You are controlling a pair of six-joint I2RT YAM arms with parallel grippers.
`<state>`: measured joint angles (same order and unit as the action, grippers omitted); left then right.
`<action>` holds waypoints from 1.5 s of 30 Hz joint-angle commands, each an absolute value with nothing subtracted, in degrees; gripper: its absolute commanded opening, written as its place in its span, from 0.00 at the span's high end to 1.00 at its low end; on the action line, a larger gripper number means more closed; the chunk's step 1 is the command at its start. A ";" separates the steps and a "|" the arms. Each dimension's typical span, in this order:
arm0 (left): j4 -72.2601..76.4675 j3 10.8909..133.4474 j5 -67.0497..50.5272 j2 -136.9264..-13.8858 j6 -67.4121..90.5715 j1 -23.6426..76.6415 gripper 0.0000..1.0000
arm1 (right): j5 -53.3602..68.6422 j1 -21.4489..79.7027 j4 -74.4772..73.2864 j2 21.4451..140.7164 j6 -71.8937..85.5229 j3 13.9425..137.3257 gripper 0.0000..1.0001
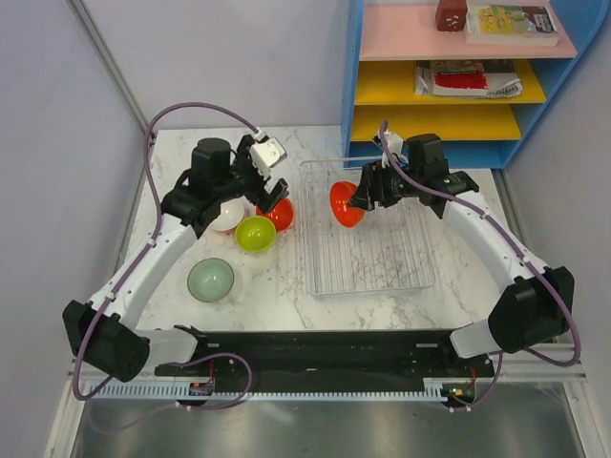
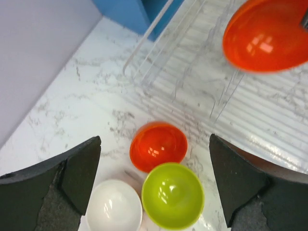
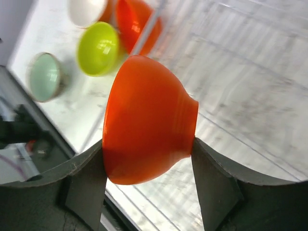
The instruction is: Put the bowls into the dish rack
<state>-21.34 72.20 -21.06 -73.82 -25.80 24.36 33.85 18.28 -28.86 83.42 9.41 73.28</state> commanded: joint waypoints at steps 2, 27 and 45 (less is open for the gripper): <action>-24.00 64.89 -15.56 -73.47 -28.82 22.41 0.00 | 11.98 19.16 -40.95 78.58 -4.12 75.59 1.00; -13.45 57.31 -15.20 -84.46 -39.02 14.42 0.00 | -25.31 30.50 -42.89 79.45 -13.97 66.71 1.00; -18.01 60.82 -20.92 -95.00 -55.98 12.04 0.16 | -31.55 33.84 -41.57 82.26 -15.03 64.78 1.00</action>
